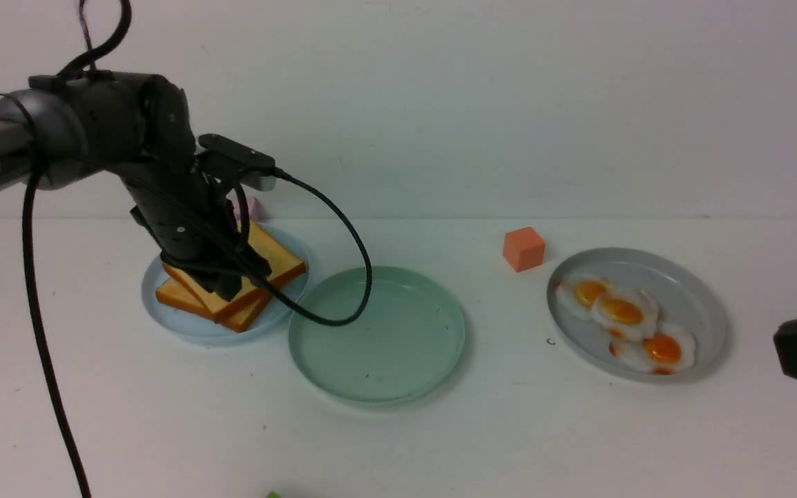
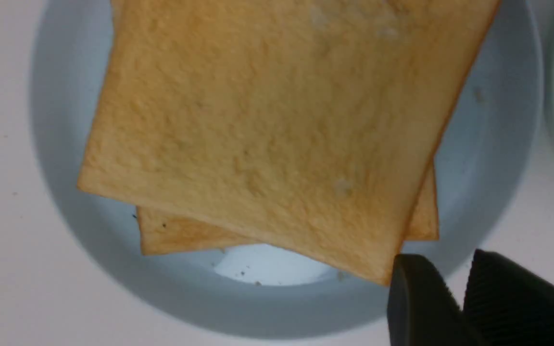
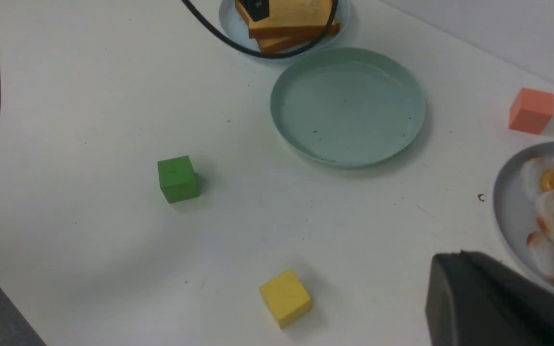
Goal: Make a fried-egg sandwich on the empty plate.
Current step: Use the left arm to grab a slice of bread
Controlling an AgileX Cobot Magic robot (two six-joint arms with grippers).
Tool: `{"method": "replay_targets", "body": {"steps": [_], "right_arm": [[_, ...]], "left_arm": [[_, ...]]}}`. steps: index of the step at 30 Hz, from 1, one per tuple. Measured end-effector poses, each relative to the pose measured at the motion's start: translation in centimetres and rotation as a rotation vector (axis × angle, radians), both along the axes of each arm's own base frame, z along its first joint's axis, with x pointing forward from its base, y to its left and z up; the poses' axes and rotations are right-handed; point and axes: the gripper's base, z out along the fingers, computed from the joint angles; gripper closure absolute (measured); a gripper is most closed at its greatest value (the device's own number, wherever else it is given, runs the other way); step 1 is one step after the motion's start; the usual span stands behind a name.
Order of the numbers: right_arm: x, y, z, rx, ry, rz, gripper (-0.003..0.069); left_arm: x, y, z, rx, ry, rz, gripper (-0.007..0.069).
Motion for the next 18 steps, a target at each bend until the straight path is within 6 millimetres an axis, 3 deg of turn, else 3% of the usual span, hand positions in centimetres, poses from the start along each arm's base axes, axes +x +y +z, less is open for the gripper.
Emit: {"method": "replay_targets", "body": {"steps": [5,11,16,18], "right_arm": [[0.0,-0.1,-0.1,-0.017,-0.004,-0.004,0.063],[0.1,-0.2,-0.1,-0.033,-0.01,-0.008,0.0624],[0.2,-0.4,-0.1,-0.057,-0.024,-0.015,0.062],[0.3,-0.4,0.0,-0.051,-0.038,-0.02,0.0617]], "left_arm": [[-1.2,-1.5,1.4,0.048,-0.003,0.043,0.0529],[-1.9,-1.8,3.3,0.041,-0.039,0.017,0.0599],[-1.6,-1.9,3.5,0.032,-0.076,0.004,0.058],[-1.4,-2.0,3.4,0.026,-0.095,-0.001,0.0506]]}}
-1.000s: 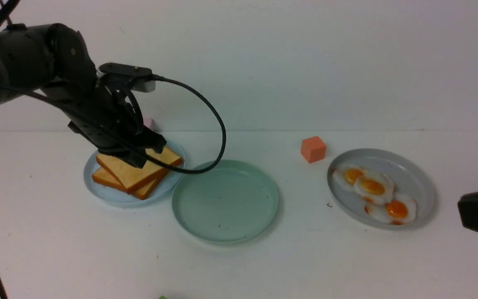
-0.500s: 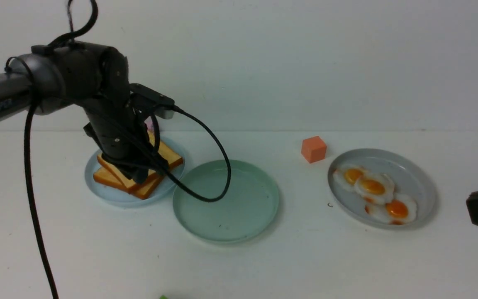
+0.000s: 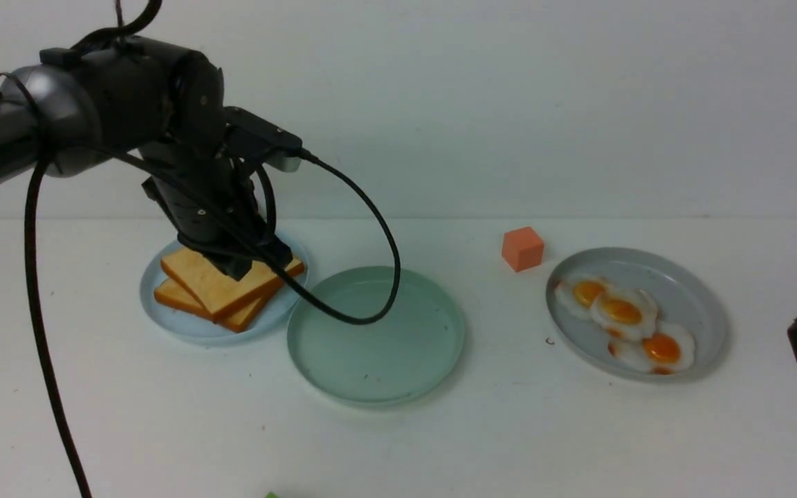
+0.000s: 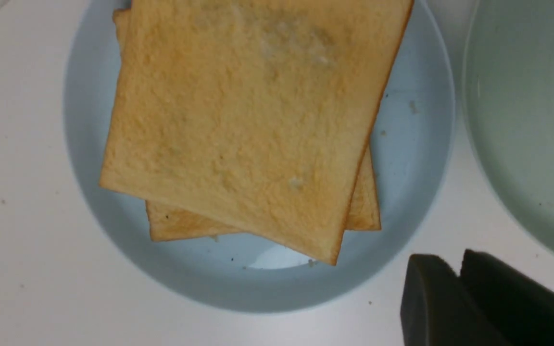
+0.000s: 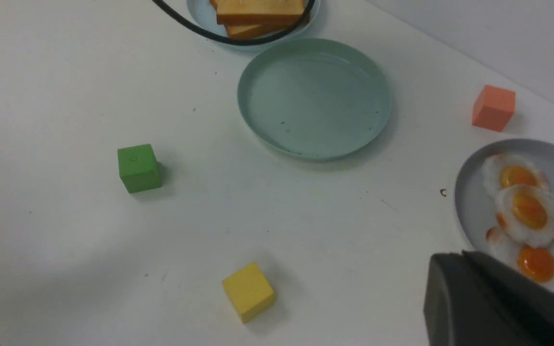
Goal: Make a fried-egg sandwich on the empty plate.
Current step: Use the left arm to grab a slice of bread
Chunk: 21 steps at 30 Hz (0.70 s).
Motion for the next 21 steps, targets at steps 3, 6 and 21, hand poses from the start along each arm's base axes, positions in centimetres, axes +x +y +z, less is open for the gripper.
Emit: {"method": "replay_targets", "body": {"steps": [3,6,21], "right_arm": [[0.0,0.0,0.1,0.004,-0.007,-0.001,0.0615],[0.0,0.0,0.1,0.004,-0.006,-0.001,0.0611],[-0.1,0.1,0.0,0.015,0.016,0.008,0.0599]], "left_arm": [[0.2,0.0,-0.4,0.003,0.005,-0.001,0.0426],[0.7,-0.1,-1.5,0.019,0.01,-0.007,0.0322],[2.6,0.1,-4.9,0.112,-0.041,-0.06,0.021]]}}
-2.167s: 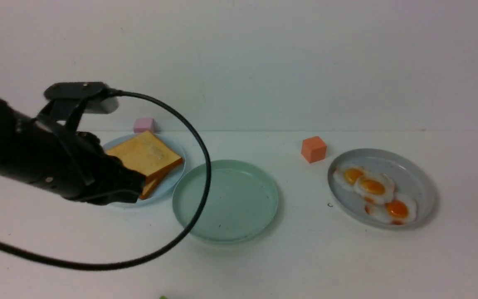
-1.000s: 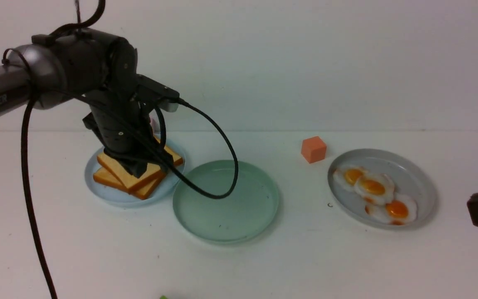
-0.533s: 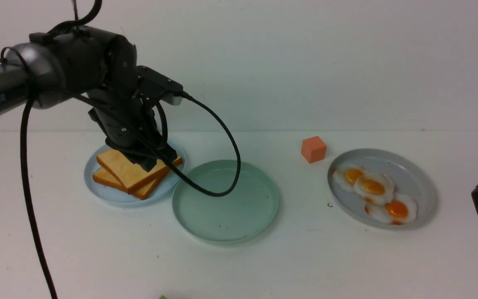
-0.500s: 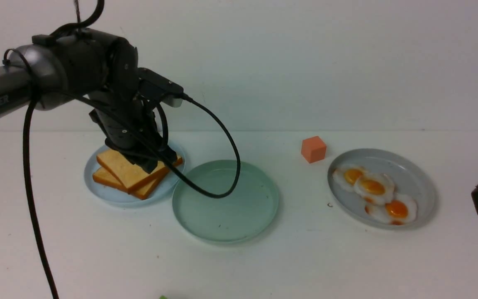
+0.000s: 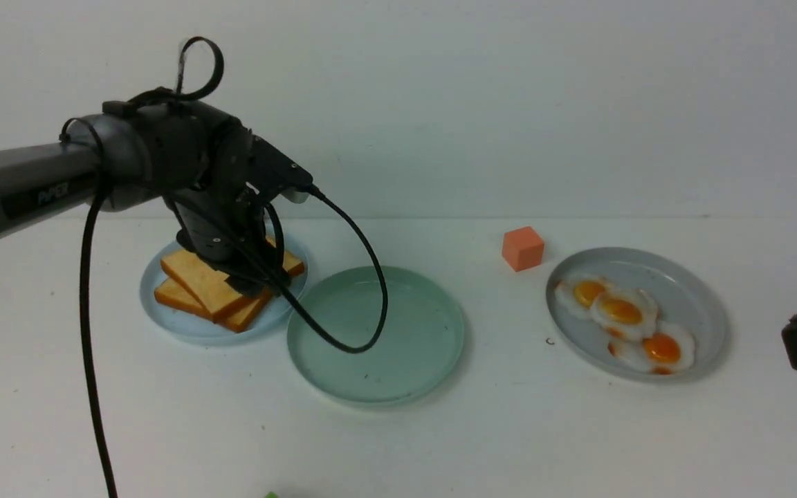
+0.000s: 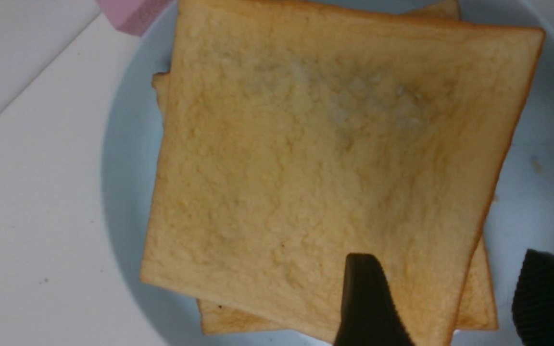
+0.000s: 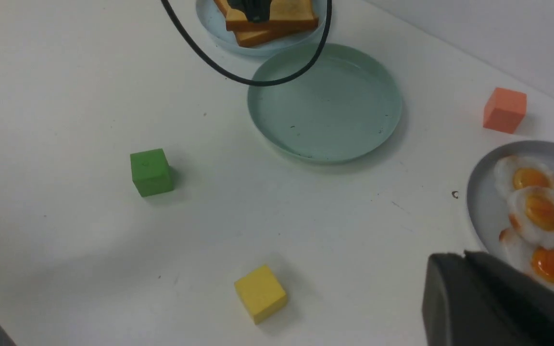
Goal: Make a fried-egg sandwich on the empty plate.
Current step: Use the left arm to grab a slice of bread
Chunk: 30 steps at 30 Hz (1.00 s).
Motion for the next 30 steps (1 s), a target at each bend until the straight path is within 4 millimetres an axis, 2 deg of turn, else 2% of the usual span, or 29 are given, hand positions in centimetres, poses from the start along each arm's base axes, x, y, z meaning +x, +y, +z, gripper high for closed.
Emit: {"method": "replay_targets", "body": {"steps": [6,14,21,25,28,30], "right_arm": [[0.0,0.0,0.0,0.0,0.003,0.001,0.0593],[0.0,0.0,0.0,0.0,0.003,0.001,0.0582],[0.0,0.0,0.0,0.002,0.003,0.001,0.0577],[0.0,0.0,0.0,0.003,0.002,0.001,0.0573],[0.0,0.0,0.0,0.003,0.002,0.001,0.0572],[0.0,0.0,0.0,0.003,0.002,0.001,0.0572]], "left_arm": [[-0.7,0.3,-0.3,0.007,0.09,0.0,0.021],[0.2,2.2,-0.5,-0.002,0.057,0.028,0.021],[0.7,1.8,-2.4,0.0,0.071,0.0,0.021],[0.9,1.8,-2.8,0.008,0.066,-0.008,0.021],[1.0,1.8,-2.9,0.012,0.062,-0.011,0.0221],[1.0,1.9,-2.9,0.017,0.062,-0.014,0.0278]]}}
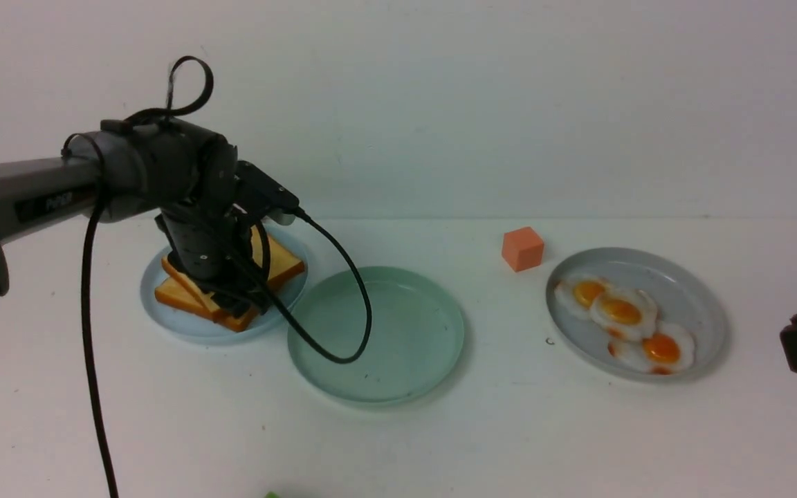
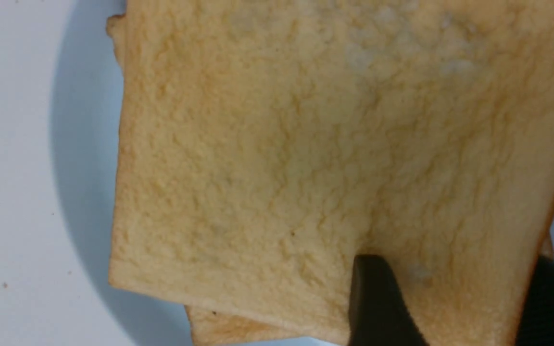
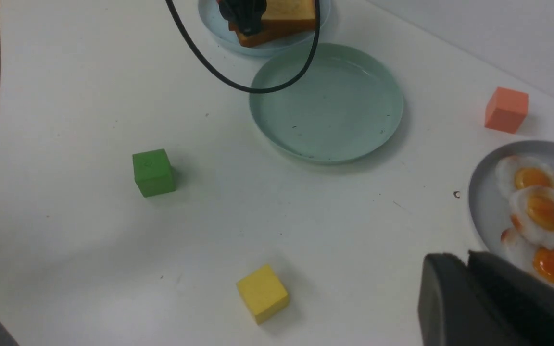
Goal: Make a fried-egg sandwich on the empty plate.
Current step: Use the left arm to grab a slice of bread, then use the left arm to put a slice of bread into the empty plate in the middle
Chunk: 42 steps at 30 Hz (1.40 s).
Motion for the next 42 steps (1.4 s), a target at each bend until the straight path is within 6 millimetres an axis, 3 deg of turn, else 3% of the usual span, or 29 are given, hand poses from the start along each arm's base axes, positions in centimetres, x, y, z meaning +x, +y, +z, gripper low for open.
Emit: {"method": "replay_targets", "body": {"steps": [6,12,16,17,19,21,24,27,32,42], "right_arm": [[0.0,0.0,0.0,0.002,-0.001,0.0,0.0572],[0.0,0.0,0.0,0.002,-0.002,0.0,0.0572],[0.0,0.0,0.0,0.003,-0.002,0.0,0.0571],[0.0,0.0,0.0,0.003,-0.002,0.0,0.0571],[0.0,0.0,0.0,0.003,-0.002,0.0,0.0571],[0.0,0.0,0.0,0.005,-0.001,0.0,0.0568],[0.0,0.0,0.0,0.005,-0.002,0.0,0.0566],[0.0,0.0,0.0,0.004,0.001,0.001,0.0564],[-0.1,0.0,-0.1,-0.004,0.015,0.005,0.0561],[-0.3,0.2,-0.1,0.024,0.038,0.017,0.0557]], "left_arm": [[-0.1,0.0,0.1,-0.001,0.01,0.004,0.0426],[-0.9,-0.3,2.1,-0.046,0.014,0.025,0.0494],[-2.7,-1.6,7.1,-0.094,-0.068,0.014,0.0544],[-2.8,-1.7,7.4,-0.096,-0.074,0.012,0.0544],[-4.5,-3.9,10.2,-0.123,-0.129,-0.042,0.0546],[-6.1,-6.3,11.4,-0.134,-0.144,-0.109,0.0546],[-8.2,-9.4,10.6,-0.137,-0.109,-0.197,0.0546],[-10.4,-11.8,7.6,-0.116,-0.048,-0.277,0.0546],[-11.7,-12.6,4.8,-0.064,-0.046,-0.344,0.0546],[-10.9,-13.1,3.5,-0.079,-0.087,-0.355,0.0551]]}}
